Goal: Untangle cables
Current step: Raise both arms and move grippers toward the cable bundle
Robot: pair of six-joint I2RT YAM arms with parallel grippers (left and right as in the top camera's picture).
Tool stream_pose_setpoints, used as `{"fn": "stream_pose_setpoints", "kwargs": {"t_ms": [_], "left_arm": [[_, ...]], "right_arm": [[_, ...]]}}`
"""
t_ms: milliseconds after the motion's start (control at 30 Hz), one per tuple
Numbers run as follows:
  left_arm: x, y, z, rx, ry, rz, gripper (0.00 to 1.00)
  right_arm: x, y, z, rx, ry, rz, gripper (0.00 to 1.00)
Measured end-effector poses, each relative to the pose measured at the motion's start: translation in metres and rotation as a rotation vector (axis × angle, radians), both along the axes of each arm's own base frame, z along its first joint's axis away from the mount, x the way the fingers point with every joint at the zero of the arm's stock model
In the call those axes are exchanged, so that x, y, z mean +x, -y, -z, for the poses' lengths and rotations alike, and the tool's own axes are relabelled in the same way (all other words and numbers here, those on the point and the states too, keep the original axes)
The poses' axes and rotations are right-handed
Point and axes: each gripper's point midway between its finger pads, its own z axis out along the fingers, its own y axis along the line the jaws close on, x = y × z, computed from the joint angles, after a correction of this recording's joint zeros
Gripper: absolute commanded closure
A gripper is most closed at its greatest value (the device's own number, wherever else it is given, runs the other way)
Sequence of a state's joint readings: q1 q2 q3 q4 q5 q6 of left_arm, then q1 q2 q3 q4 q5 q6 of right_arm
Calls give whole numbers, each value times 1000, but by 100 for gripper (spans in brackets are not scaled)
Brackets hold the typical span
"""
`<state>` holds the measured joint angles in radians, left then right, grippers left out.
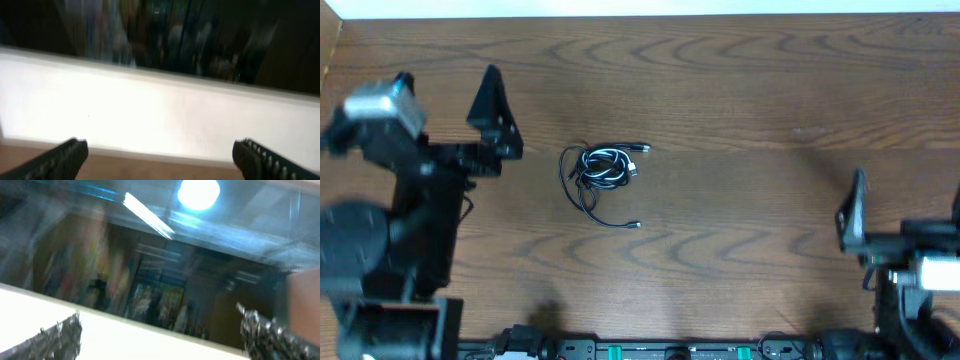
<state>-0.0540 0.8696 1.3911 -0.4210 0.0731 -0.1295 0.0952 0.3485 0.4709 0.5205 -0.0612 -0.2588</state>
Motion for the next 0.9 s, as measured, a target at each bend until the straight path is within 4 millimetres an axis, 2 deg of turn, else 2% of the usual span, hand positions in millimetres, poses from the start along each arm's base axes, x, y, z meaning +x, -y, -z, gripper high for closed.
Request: {"fn": "stream_pose_setpoints", "kwargs": {"t_ms": [67,167,333,467,533,633,767,833,867,900], "left_arm": [[8,1,6,4,-84,5,2],[21,3,28,11,-214,8,2],[43,5,91,22,-472,15,2],[62,14,141,16,-655,59,2],[74,21,159,3,-712,98,2],[82,33,188,-21,-817,157,2],[91,46,221,-62,-930,224,1],[94,52,238,-85,-990,256,27],[94,56,248,-101,-1033,272,37],[92,58,258,-115,-1075,284,42]], "right_arm": [[19,-5,-6,-19,-84,-16,1],[49,-14,-9,-51,-230,-49,1],[100,-33,-4,-101,-493,-131,1],[138,-48,19,-130,-713,-201,1],[154,-57,31,-140,-789,-249,1],[171,-73,54,-151,-863,-343,1],[183,-94,91,-152,-973,-482,1],[183,-103,108,-147,-1031,-552,1],[183,-107,115,-138,-1057,-586,1],[182,-112,122,-124,-1087,-626,1]]}}
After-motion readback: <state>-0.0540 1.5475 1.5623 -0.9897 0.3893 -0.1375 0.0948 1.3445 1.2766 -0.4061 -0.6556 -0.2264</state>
